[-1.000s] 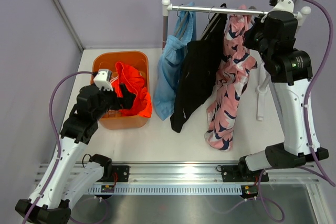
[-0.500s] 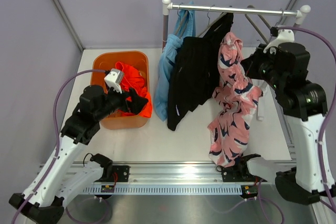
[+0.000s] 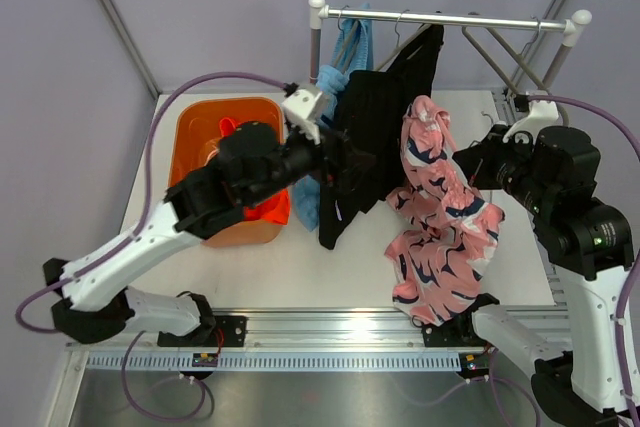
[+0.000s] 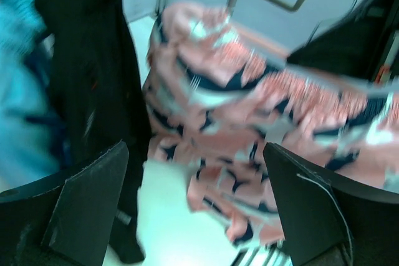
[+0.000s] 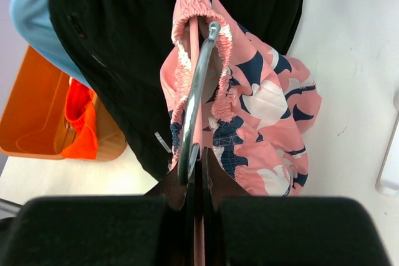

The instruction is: Remove the shorts from the hanger

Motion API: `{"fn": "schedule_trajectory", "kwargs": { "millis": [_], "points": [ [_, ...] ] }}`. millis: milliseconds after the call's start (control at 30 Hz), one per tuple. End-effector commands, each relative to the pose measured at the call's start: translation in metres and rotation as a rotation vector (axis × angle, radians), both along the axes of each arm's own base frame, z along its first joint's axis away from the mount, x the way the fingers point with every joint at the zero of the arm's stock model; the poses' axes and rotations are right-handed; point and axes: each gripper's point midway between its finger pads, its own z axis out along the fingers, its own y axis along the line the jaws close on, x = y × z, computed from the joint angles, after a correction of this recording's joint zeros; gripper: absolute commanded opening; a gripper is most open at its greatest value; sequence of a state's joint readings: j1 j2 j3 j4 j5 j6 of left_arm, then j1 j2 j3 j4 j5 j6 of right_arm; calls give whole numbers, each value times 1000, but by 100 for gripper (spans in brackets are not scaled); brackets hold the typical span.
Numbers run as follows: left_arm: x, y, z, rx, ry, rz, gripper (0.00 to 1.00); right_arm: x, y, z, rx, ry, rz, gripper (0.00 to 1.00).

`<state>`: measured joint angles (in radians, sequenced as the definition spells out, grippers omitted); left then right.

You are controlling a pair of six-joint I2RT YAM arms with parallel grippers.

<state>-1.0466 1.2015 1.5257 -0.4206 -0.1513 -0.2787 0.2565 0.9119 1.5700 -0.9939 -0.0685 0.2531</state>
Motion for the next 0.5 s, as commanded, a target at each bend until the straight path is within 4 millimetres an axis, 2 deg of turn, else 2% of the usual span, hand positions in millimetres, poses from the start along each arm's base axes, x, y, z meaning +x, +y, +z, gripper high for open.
{"fn": "schedule_trajectory", "kwargs": {
  "millis": [0, 33, 67, 100, 133, 167, 200, 233, 267, 300, 400, 467],
  "points": [
    [23, -38, 21, -66, -3, 94, 93, -2, -1, 5, -7, -25, 3, 0],
    [32, -59, 6, -37, 18, 103, 92, -3, -3, 4, -15, -18, -7, 0],
    [34, -67, 20, -71, 12, 108, 91, -3, -5, 1, -27, -5, -16, 0],
    [34, -78, 19, -72, 21, 104, 91, -2, -9, -1, -37, 0, -34, 0],
    [37, -87, 17, -78, 32, 114, 91, -3, -11, -2, -43, 4, -44, 0],
    [44, -103, 1, -49, 50, 134, 91, -6, -13, -3, -46, 6, -47, 0],
    [43, -110, 8, -77, 55, 134, 91, -6, -17, -3, -55, 6, -69, 0],
    [47, -115, 6, -78, 62, 153, 91, -7, -18, -3, -57, 8, -74, 0],
    [51, -127, -6, -60, 74, 159, 91, -10, -19, -3, -58, 11, -72, 0],
    [50, -131, -1, -79, 73, 160, 91, -11, -19, -3, -57, 11, -71, 0],
    [54, -143, -7, -87, 78, 177, 91, -14, -20, -4, -61, 13, -71, 0],
    [54, -147, -3, -107, 77, 175, 91, -15, -21, -5, -71, 17, -73, 0]
  ]
}}
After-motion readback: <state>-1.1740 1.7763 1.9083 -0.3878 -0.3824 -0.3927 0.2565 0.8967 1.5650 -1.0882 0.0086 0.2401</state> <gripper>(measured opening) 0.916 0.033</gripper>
